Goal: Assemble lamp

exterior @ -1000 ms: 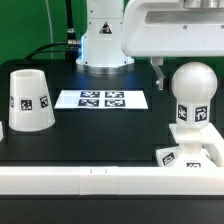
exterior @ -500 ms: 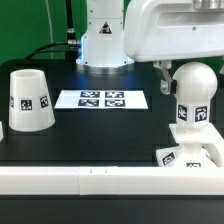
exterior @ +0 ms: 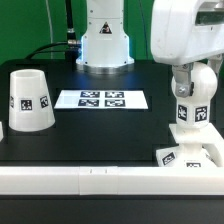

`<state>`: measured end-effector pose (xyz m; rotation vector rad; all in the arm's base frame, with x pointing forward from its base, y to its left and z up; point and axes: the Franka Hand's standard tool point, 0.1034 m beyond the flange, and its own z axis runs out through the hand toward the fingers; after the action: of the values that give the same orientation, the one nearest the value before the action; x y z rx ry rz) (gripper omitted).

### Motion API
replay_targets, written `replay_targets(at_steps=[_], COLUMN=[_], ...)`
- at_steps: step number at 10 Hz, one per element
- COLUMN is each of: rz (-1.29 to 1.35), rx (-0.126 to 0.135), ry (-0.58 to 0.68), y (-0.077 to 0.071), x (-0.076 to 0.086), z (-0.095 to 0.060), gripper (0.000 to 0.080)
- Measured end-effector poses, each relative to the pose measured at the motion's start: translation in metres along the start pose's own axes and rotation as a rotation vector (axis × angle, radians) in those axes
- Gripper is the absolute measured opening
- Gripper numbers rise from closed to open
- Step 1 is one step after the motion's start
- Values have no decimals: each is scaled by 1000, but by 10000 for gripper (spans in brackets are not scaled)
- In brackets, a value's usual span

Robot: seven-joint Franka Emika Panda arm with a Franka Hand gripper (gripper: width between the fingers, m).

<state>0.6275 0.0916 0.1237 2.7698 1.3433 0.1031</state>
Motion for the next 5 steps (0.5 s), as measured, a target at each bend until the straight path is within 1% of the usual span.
replay_targets(at_steps=[1, 2, 4, 5], rz=[-135, -223, -401, -462], rx=[-5, -7, -19, -18], ry=[-5, -5, -20, -23], y=[1, 1, 0, 0], x=[-1, 0, 1, 0], z=[0, 0, 0, 0], gripper=[698, 698, 698, 698])
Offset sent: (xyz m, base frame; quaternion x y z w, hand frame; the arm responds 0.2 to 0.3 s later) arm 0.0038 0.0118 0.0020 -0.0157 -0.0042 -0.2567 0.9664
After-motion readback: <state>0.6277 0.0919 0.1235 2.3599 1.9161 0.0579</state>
